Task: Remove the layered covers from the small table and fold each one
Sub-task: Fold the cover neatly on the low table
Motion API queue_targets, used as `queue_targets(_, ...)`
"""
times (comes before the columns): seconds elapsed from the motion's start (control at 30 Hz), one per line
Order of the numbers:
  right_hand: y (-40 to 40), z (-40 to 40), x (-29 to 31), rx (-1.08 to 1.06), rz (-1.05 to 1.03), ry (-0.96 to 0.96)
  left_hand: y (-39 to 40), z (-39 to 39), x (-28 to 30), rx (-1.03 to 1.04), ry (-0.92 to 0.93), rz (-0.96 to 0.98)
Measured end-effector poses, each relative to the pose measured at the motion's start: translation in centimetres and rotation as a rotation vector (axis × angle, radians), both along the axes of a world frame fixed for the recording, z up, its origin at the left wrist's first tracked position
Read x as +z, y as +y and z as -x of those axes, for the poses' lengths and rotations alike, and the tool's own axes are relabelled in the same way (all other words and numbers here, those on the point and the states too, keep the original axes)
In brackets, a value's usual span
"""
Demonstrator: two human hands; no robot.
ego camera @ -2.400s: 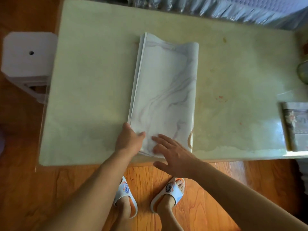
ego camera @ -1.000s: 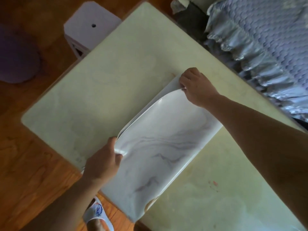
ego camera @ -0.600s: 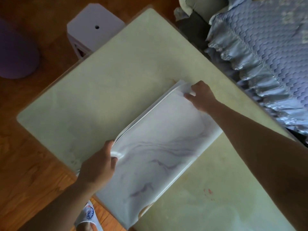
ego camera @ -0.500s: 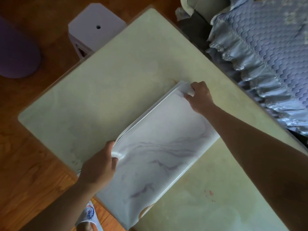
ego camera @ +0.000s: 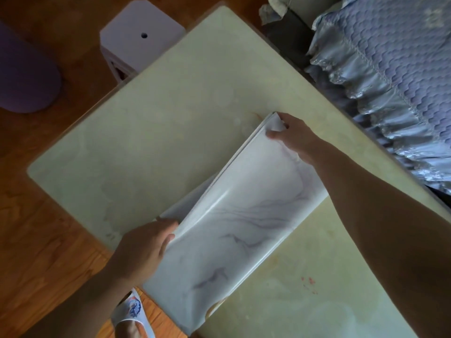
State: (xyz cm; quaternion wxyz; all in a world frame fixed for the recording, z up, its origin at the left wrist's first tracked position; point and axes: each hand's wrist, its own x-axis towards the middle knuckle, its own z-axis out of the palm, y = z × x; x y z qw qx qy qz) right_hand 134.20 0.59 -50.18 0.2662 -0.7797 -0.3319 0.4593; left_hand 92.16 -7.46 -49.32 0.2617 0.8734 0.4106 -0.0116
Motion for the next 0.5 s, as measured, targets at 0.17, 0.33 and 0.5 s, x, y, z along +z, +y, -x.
queue_targets(0.17,-0.7,-1.8,1.5,0.09,0.077,0.196,-1.3,0.8,0.3,-0.223,-0.048,-0.108)
queue_targets(0.33,-3.1,-4.2,2.3,0.227,0.154,-0.08,-0.3,0.8,-0.3,-0.064,-0.009,-0.027)
queue_targets(0.5,-5.6,-5.3,1.0,0.246,0.336,-0.48,2.0,-2.4,-2.2,0.274,0.22,0.211)
